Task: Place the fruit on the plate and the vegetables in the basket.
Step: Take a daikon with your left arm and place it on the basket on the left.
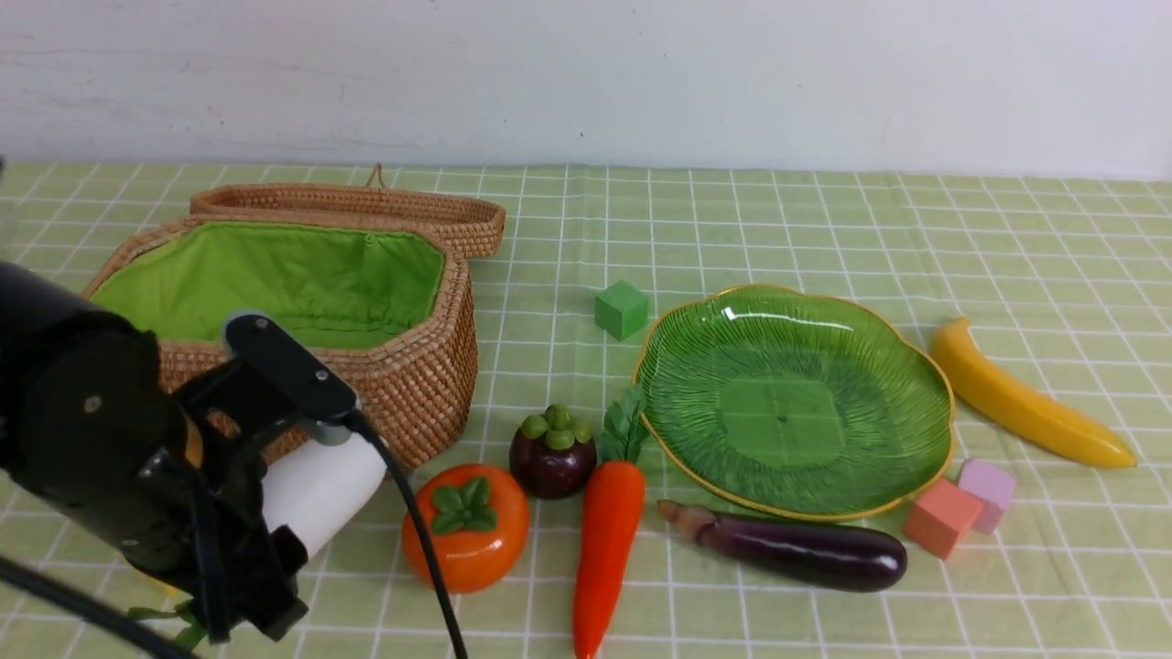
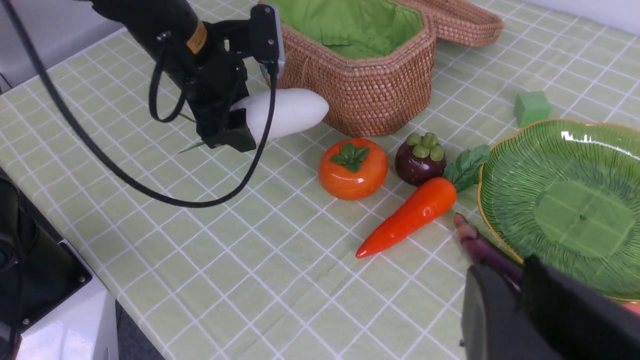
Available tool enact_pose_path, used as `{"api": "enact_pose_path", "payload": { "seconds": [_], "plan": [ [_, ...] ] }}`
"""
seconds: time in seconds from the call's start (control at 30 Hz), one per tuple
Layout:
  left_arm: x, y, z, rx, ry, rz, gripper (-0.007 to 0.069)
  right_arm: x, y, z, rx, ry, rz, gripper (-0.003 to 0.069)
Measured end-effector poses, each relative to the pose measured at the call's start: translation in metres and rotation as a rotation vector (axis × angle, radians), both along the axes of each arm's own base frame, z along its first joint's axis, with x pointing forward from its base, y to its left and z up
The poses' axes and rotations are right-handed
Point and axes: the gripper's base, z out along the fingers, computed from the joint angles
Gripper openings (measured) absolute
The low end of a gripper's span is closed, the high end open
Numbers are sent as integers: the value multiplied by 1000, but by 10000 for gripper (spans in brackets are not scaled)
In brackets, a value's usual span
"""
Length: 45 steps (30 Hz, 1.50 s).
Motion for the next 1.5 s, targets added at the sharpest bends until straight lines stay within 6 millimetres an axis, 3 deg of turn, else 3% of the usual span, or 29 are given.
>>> {"api": "enact_pose_path", "payload": {
  "seconds": [0.23,0.43,0.63,0.77,0.97,1.5],
  "plan": [
    [-29,6,46,-106,-181,-49,475,3,0,4,26,-47,-20,107],
    [-20,11,66,-60,-441,-101,475,9,-2,16,107,-153,-75,108],
    [7,18,61,19,-552,-122,475,11,-2,22,154,-197,-96,109],
    [31,37,47,58,-560,-60,475,11,-2,22,157,-198,-96,111],
    [50,58,39,99,-608,-26,475,11,-2,22,156,-199,-95,117],
    [82,49,27,51,-763,-111,475,11,-2,22,155,-198,-94,120]
  ]
}}
